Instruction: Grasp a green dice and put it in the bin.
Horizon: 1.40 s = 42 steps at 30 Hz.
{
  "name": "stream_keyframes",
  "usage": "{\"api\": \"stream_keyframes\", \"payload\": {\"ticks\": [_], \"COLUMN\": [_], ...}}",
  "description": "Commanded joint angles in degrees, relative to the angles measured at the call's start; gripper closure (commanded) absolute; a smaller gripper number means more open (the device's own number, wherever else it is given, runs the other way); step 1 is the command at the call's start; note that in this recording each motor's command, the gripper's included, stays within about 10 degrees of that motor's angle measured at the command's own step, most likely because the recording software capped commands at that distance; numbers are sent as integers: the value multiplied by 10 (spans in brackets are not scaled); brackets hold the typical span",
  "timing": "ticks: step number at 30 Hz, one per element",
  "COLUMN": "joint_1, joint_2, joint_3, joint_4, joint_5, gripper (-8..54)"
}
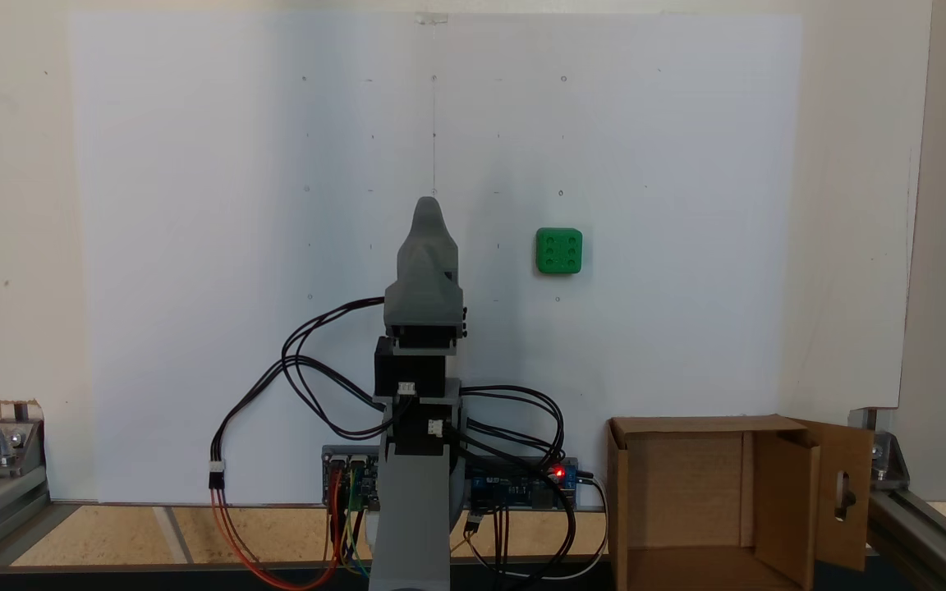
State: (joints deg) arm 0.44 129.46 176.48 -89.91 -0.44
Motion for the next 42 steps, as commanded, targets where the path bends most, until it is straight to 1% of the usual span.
{"api": "stream_keyframes", "payload": {"ticks": [1,4,9,14,16,25,29,42], "joint_1": [15,14,14,13,12,5,3,6], "joint_2": [61,61,61,62,62,61,62,62], "joint_3": [26,26,26,26,26,26,26,26], "joint_4": [100,181,183,171,132,125,84,86], "joint_5": [18,18,18,18,18,18,18,12], "gripper": [11,11,11,11,11,11,10,11]}}
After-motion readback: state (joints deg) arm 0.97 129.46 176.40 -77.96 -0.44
